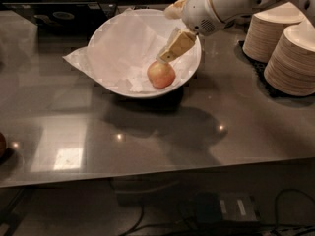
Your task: Pick apple from white bowl
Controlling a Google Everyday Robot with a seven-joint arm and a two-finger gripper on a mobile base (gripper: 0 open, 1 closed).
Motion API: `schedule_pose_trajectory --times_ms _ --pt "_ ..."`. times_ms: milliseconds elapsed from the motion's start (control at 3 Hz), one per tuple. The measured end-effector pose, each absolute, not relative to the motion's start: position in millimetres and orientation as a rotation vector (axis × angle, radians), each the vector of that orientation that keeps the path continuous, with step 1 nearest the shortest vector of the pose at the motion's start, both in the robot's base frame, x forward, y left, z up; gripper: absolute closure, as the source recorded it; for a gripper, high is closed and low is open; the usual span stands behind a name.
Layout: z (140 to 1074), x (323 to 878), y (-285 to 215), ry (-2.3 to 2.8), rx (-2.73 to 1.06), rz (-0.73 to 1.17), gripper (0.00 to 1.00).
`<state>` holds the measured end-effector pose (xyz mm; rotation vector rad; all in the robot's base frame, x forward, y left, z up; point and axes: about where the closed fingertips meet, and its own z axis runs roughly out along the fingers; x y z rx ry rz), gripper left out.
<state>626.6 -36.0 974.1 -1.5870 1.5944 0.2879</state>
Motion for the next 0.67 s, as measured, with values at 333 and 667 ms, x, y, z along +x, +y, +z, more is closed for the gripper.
schedule_pose_trajectory --times_ms 333,667 --pt "961 629 -47 1.654 -1.595 0.290 0.21" --pt "941 631 -50 1.708 -1.622 0.308 0.25"
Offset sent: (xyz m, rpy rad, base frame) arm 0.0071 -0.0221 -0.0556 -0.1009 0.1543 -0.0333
